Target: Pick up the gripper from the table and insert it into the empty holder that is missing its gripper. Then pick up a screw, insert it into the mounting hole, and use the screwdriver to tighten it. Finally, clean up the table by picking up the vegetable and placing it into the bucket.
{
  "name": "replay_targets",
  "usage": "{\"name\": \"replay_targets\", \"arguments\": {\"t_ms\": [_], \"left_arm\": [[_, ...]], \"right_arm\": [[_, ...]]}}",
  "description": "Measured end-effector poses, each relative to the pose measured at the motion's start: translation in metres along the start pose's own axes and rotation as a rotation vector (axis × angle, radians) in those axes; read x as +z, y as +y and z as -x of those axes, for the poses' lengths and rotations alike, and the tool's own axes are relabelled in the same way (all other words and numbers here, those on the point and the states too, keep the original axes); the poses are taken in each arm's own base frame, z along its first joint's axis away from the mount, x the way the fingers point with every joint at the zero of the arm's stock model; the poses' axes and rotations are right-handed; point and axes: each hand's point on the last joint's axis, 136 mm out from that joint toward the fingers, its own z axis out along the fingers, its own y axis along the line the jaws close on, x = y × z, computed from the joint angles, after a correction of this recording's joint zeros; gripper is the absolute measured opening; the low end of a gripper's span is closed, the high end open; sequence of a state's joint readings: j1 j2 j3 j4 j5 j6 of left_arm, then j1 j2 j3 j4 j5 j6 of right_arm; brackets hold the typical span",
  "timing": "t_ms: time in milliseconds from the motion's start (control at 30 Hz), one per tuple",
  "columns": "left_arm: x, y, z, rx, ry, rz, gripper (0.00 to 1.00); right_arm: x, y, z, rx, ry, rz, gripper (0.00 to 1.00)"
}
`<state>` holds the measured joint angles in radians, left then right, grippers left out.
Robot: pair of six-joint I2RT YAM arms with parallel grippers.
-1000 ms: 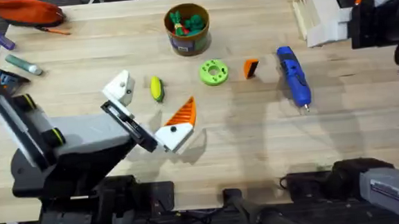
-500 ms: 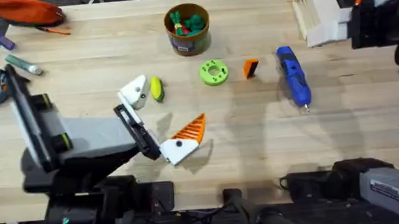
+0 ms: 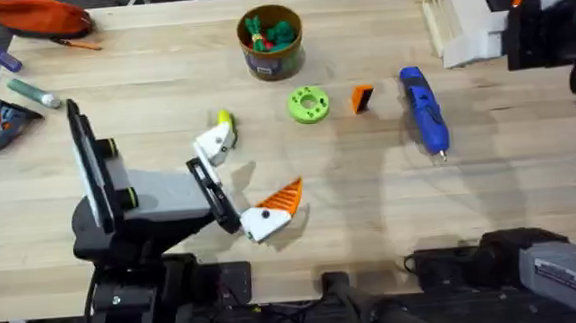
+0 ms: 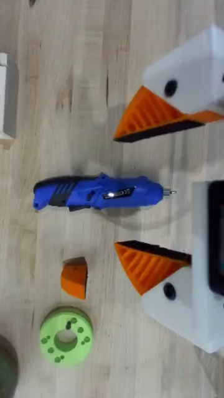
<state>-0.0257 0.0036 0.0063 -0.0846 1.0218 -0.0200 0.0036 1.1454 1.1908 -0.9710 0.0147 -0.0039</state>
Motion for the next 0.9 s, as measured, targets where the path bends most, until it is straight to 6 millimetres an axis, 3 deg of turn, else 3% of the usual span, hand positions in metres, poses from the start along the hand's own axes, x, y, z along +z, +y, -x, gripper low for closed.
{"name": "replay_targets", "arguments": {"t_ms": [133,300,900], "left_arm": [[-0.001,-0.017,-0.004,0.086,0.01,-0.096,0.987],[-0.002,-0.023,-0.005,0.13,0.008,-0.136,0.986],[-0.002,-0.026,-0.005,0.139,0.007,-0.15,0.986]], "right_arm": [[0.0,0.0,0.0,0.0,0.0,0.0,0.893],[0.0,0.0,0.0,0.0,0.0,0.0,0.894],[0.0,0.0,0.0,0.0,0.001,0.0,0.893]]}}
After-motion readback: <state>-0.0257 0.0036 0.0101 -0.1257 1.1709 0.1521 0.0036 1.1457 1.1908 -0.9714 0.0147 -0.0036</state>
